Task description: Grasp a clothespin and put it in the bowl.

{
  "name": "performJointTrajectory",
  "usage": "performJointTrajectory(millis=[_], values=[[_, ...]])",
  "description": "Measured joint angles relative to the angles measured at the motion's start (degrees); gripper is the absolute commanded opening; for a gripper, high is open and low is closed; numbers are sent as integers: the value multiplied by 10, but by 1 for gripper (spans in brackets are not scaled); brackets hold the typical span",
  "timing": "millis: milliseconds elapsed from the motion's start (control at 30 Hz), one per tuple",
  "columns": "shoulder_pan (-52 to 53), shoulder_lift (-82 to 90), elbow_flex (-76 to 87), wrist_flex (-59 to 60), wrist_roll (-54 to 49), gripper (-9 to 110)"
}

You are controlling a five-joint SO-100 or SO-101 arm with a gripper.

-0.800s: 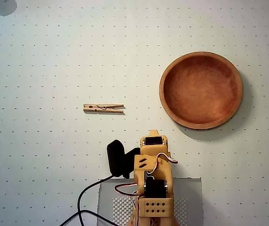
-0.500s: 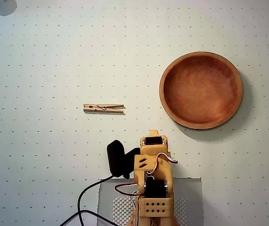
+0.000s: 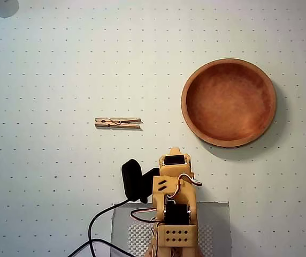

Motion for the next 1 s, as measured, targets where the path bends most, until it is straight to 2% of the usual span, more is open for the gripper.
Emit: performJointTrajectory(millis=[333, 467, 700, 867, 1000], values=[[5, 0, -193, 5, -4, -2], [5, 0, -277, 18, -43, -2], [5, -3, -417, 65, -181, -2], [5, -124, -526, 105, -255, -2], [4, -288, -644, 175, -320, -2]])
